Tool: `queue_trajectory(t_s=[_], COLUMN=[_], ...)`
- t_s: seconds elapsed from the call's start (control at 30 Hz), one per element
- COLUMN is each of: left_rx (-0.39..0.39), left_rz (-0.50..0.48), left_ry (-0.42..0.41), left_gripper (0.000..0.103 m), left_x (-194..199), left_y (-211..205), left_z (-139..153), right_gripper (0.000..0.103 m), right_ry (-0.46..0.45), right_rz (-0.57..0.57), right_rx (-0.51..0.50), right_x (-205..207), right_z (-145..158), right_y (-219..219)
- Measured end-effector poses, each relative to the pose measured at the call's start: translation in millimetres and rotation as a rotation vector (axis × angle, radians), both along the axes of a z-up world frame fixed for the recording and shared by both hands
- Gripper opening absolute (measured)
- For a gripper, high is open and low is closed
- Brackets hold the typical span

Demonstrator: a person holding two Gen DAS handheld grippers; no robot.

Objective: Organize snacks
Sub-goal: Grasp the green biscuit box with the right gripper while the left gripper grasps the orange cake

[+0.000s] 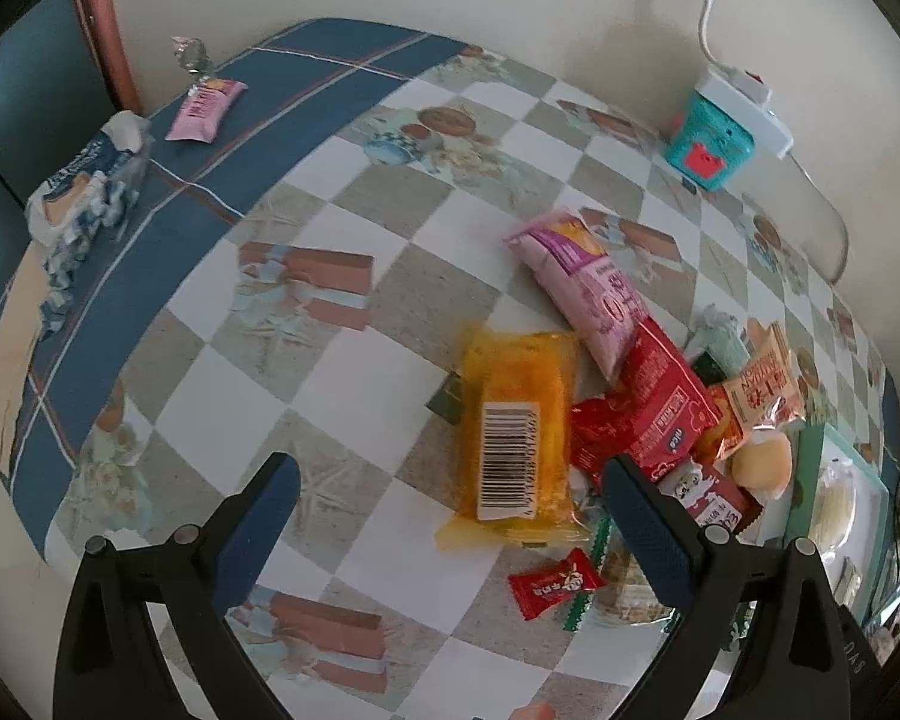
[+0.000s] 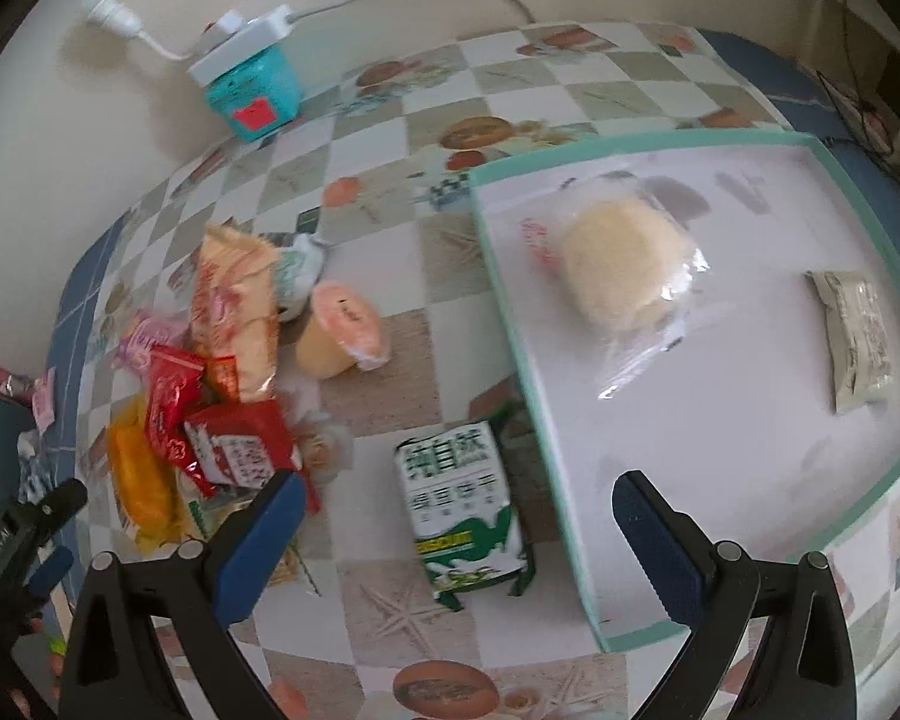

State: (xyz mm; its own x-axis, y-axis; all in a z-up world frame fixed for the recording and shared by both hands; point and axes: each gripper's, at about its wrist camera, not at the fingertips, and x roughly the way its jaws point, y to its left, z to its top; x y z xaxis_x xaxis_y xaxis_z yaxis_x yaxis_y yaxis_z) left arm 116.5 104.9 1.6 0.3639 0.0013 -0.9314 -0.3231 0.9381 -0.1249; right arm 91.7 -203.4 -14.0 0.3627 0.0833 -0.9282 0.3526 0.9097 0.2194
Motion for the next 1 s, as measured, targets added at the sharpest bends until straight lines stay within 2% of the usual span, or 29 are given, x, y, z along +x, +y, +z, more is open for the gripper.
queue_trajectory(t_s=[0.17,0.4,0.53,0.9,0.93,0.97,1.0], left_rx=[-0.046,-0.069,-0.063,-0.059,-0.063,-0.065,-0.069], left_rz=[0.001,0.011,-0.009,-0.022,-0.021,-0.02,-0.017], left_ry=[0.022,0.03,0.019,0.013,0.014,0.014,0.018], left_gripper=[0.1,0.1,0.099,0.097,0.09,0.077,0.073], left_x=[2.6,7.0,11.4,19.1,19.1,19.8,20.3], left_y=[-4.0,-8.5,-16.1,-24.4,-24.2,-24.0,-23.7], left_z=[-10.7,-20.6,-22.2,-29.6,-31.0,-32.1,-33.3], right_gripper=[0.103,0.102,0.098,0.088,0.084,0.081,0.08], right_ry=[0.011,-0.036,-0.061,-0.03,-0.033,-0.035,-0.034], right_rz=[0.025,0.096,0.128,0.16,0.159,0.161,0.162], right_rx=[-0.04,-0.008,-0.004,-0.008,0.002,0.017,0.036], right_x=[2.4,3.3,2.4,3.3,2.8,2.5,2.6], right_z=[-1.5,4.2,9.5,0.1,1.4,1.5,0.7], right_y=[-1.5,11.0,13.9,18.8,17.6,16.5,15.7])
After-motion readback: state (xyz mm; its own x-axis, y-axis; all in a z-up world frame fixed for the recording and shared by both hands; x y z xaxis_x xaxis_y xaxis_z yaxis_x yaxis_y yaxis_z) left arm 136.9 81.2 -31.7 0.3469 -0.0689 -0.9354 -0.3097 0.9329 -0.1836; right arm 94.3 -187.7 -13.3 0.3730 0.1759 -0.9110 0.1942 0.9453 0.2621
